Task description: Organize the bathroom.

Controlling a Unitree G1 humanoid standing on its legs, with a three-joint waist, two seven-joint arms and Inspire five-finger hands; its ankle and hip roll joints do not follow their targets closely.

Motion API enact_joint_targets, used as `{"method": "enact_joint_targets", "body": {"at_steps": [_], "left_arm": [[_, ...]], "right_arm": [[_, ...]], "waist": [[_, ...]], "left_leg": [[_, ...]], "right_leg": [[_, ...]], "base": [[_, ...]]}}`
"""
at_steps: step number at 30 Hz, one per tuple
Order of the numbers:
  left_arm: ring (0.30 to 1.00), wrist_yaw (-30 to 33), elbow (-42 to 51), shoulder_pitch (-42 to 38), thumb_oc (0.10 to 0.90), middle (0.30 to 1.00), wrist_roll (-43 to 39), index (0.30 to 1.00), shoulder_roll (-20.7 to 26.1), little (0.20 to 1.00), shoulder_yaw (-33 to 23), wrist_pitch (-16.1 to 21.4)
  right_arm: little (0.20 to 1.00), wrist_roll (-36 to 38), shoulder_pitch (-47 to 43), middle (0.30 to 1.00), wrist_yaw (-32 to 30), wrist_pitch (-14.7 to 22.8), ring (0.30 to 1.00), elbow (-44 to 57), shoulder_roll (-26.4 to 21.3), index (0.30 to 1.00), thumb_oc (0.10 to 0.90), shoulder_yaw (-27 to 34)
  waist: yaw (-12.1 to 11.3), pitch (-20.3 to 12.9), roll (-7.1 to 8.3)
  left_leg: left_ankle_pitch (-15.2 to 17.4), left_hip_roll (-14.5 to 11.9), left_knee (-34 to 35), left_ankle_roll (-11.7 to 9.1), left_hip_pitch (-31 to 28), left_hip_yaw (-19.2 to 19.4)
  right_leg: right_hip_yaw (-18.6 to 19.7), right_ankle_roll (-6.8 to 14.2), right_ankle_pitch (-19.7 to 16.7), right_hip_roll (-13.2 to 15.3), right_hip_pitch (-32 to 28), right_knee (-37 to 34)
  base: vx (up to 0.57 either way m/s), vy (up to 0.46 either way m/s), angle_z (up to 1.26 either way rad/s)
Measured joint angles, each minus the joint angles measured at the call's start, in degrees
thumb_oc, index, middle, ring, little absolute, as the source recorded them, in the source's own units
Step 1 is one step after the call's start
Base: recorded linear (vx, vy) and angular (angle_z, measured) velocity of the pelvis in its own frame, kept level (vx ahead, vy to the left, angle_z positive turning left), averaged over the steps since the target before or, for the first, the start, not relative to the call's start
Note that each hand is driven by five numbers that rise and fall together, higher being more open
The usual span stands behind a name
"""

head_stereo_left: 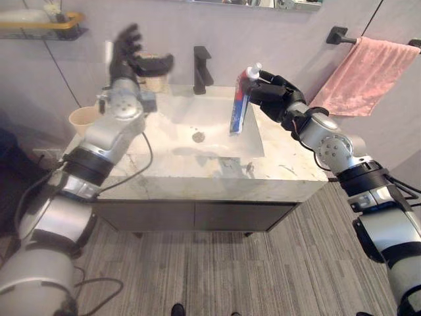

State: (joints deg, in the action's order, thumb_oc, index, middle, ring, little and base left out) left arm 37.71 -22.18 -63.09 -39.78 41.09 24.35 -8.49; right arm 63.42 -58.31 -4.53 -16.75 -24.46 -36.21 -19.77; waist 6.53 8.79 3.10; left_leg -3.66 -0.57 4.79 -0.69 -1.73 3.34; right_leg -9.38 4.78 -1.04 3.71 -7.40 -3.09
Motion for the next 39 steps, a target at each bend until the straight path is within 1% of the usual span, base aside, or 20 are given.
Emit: {"method": "enact_joint_targets", "body": {"at_steps": [3,8,13,15,16,17,18,19,20,23,25,26,27,28,29,30,33,35,38,39], "left_arm": [[0.900,3.0,0.0,0.0,0.800,0.900,2.0,0.900,0.5,0.900,-2.8,1.2],[0.900,6.2,0.0,0.0,0.800,0.900,6.0,0.900,2.4,0.900,-3.5,2.5],[0.900,14.9,0.4,0.0,0.800,0.900,13.2,0.900,4.9,0.900,-7.6,2.5],[0.900,20.6,0.4,0.0,0.800,0.900,13.8,0.900,5.0,0.900,-11.8,2.2],[0.900,24.9,0.4,0.1,0.800,0.900,13.8,0.900,5.0,0.900,-15.6,1.7],[0.900,26.6,0.4,0.1,0.800,0.900,13.8,0.900,5.0,0.900,-17.1,1.2],[0.900,29.7,1.0,1.1,0.800,0.900,13.6,0.900,6.0,0.900,-20.8,-0.5],[0.900,30.3,1.7,2.6,0.800,0.900,13.6,0.900,7.1,0.900,-22.6,-1.0],[0.900,31.8,2.7,5.7,0.800,0.900,13.6,0.900,8.5,0.900,-27.4,-2.3],[0.900,34.8,2.6,12.0,0.800,0.900,12.9,0.900,9.0,0.900,-34.7,-5.4],[0.900,35.9,1.6,16.5,0.800,0.900,12.2,0.900,8.7,0.900,-38.0,-7.6],[0.900,35.5,0.8,20.0,0.800,0.900,12.1,0.900,8.7,0.900,-39.0,-9.4],[0.900,35.2,-0.4,21.9,0.800,0.900,12.1,0.900,8.7,0.900,-39.0,-9.9],[0.900,34.3,-3.8,25.0,0.800,0.900,11.3,0.900,8.2,0.900,-40.0,-11.5],[0.900,32.4,-5.8,26.4,0.800,0.900,10.5,0.900,7.6,0.900,-40.9,-12.4],[0.900,29.5,-7.3,29.8,0.800,0.900,10.4,0.900,5.8,0.900,-41.5,-14.4],[0.900,19.8,-13.8,35.1,0.800,0.900,11.4,0.900,3.7,0.900,-40.8,-16.0],[0.900,13.0,-17.1,41.0,0.800,0.900,13.1,0.900,1.2,0.900,-38.4,-15.6],[0.900,8.0,-20.6,45.9,0.800,0.900,12.9,0.900,-3.7,0.900,-38.0,-14.9],[0.900,6.0,-23.1,48.2,0.800,0.900,13.1,0.900,-6.5,0.900,-36.9,-12.7]], "right_arm": [[0.300,0.0,0.0,0.300,-0.7,0.0,0.300,0.0,0.0,0.300,0.400,0.0],[0.300,0.0,0.0,0.300,-1.1,0.0,0.300,0.1,0.0,0.300,0.400,0.0],[0.300,0.0,0.1,0.300,-1.1,-0.9,0.300,0.1,-0.1,0.300,0.400,1.3],[0.300,0.0,0.1,0.300,-1.1,-1.5,0.300,0.2,-1.4,0.300,0.400,1.5],[0.300,0.0,0.2,0.300,-1.2,-1.7,0.300,0.3,-2.9,0.300,0.400,1.7],[0.300,0.0,0.4,0.300,-1.3,-1.8,0.300,0.4,-3.4,0.300,0.400,2.0],[0.300,0.0,1.7,0.300,-2.1,-1.9,0.300,1.4,-4.4,0.300,0.400,3.9],[0.300,0.0,2.5,0.300,-2.5,-2.0,0.300,2.3,-4.7,0.300,0.400,5.3],[0.300,0.0,3.8,0.300,-3.0,-2.0,0.300,3.7,-4.9,0.300,0.400,7.5],[0.300,0.0,7.2,0.300,-4.4,-2.0,0.300,7.1,-7.0,0.300,0.400,10.6],[0.300,-0.1,9.3,0.300,-4.9,-2.0,0.300,7.7,-8.0,0.300,0.400,12.0],[0.300,0.0,10.7,0.300,-4.9,-2.0,0.300,7.8,-8.0,0.300,0.400,12.5],[0.300,0.0,11.2,0.300,-4.8,-2.0,0.300,8.0,-8.1,0.300,0.400,12.7],[0.300,-0.1,11.6,0.300,-5.0,-2.0,0.300,8.4,-8.0,0.300,0.400,13.0],[0.300,-0.2,11.8,0.300,-5.2,-2.0,0.300,9.1,-8.1,0.300,0.400,13.4],[0.300,-0.2,12.8,0.300,-5.4,-2.0,0.300,10.0,-8.1,0.300,0.400,14.0],[0.300,-0.2,14.2,0.300,-5.7,-2.0,0.300,11.2,-8.1,0.300,0.400,14.0],[0.300,-0.2,14.8,0.300,-5.6,-2.1,0.300,12.6,-8.1,0.300,0.400,14.0],[0.300,-0.2,14.8,0.300,-5.5,-2.1,0.300,13.3,-8.1,0.300,0.400,14.0],[0.300,-0.2,14.8,0.300,-5.1,-2.1,0.300,13.4,-8.2,0.300,0.400,14.1]], "waist": [[-0.1,0.0,0.00],[-0.3,0.0,0.02],[-0.2,0.0,0.06],[-0.2,0.0,0.06],[-0.2,0.0,0.06],[-0.3,0.0,0.07],[-0.5,0.0,0.09],[-0.6,0.0,0.09],[-0.7,0.0,0.08],[-1.4,0.0,0.08],[-1.9,0.1,0.01],[-2.1,0.2,-0.29],[-2.1,0.2,-0.32],[-2.2,-0.1,0.59],[-2.1,0.1,1.64],[-2.0,0.1,1.48],[-3.4,0.1,1.56],[-3.6,0.1,1.64],[-3.6,0.1,1.93],[-3.5,0.0,1.95]], "left_leg": [[-0.1,0.0,0.0,0.1,0.0,-0.8],[-0.1,0.1,0.0,0.1,-0.1,-1.5],[-0.1,0.1,0.0,0.1,0.1,-1.5],[-0.1,0.1,0.0,0.1,0.2,-1.7],[-0.1,0.1,0.0,0.1,0.3,-2.0],[-0.1,0.0,0.0,0.1,0.3,-2.1],[-0.1,0.0,0.0,0.1,0.3,-2.5],[-0.1,0.0,0.0,0.1,0.3,-2.6],[-0.1,0.0,0.0,0.1,0.3,-2.8],[-0.1,-0.1,0.0,0.1,0.2,-3.8],[-0.4,-0.7,0.0,0.6,0.0,-4.8],[-0.8,-1.5,-0.1,1.1,-0.2,-6.0],[-0.8,-1.6,-0.1,1.1,-0.2,-6.4],[-0.8,-0.5,-0.1,0.9,0.4,-6.6],[-0.7,0.9,0.0,0.6,0.4,-7.4],[-0.7,1.3,0.0,0.4,0.3,-8.4],[-0.8,0.8,0.0,-0.3,0.4,-8.5],[-0.8,0.9,0.0,-0.7,0.7,-8.6],[-0.8,1.2,0.0,-0.7,0.8,-8.6],[-0.8,1.4,0.0,-0.6,0.7,-8.4]], "right_leg": [[0.0,0.0,0.0,0.0,-0.5,0.1],[0.2,0.0,0.0,0.0,-0.8,0.1],[0.2,0.0,0.0,0.0,-0.8,0.0],[0.1,0.0,0.0,-0.1,-0.8,-0.1],[0.0,0.0,0.0,-0.1,-0.9,-0.1],[0.0,0.0,0.0,-0.2,-0.9,-0.1],[0.0,0.0,0.0,-0.3,-1.2,0.0],[0.0,0.0,0.0,-0.3,-1.2,0.0],[-0.1,0.0,0.0,-0.3,-1.3,0.0],[-0.1,0.0,0.0,-0.5,-1.8,0.3],[0.0,0.5,0.8,-1.0,-0.6,3.4],[0.3,1.2,4.0,-1.4,1.8,7.3],[1.4,1.2,5.9,-1.8,2.0,5.8],[3.2,2.1,3.1,-2.0,1.5,-1.9],[3.2,1.4,-0.9,-1.2,1.9,-1.6],[2.5,0.0,-0.2,-0.9,1.3,-1.6],[2.2,0.0,-0.3,-1.1,1.3,-1.6],[2.0,0.0,-0.3,-1.3,1.4,-1.6],[2.1,0.1,-0.3,-1.0,1.4,-1.6],[2.2,0.1,-0.4,-0.8,1.4,-1.6]], "base": [[0.00,-0.002,0.18],[0.00,-0.002,0.09],[0.00,0.000,0.00],[0.00,0.000,0.04],[-0.01,0.003,0.09],[-0.02,0.003,0.16],[-0.02,0.004,0.12],[-0.04,0.006,0.13],[-0.03,0.006,0.08],[-0.03,0.003,0.21],[-0.06,0.009,0.25],[-0.07,0.020,0.23],[-0.08,0.026,0.37],[-0.05,0.019,0.42],[-0.06,0.023,0.58],[-0.04,0.015,0.43],[-0.05,0.018,0.13],[-0.06,0.019,0.07],[-0.06,0.016,0.00],[-0.05,0.023,-0.03]]}}
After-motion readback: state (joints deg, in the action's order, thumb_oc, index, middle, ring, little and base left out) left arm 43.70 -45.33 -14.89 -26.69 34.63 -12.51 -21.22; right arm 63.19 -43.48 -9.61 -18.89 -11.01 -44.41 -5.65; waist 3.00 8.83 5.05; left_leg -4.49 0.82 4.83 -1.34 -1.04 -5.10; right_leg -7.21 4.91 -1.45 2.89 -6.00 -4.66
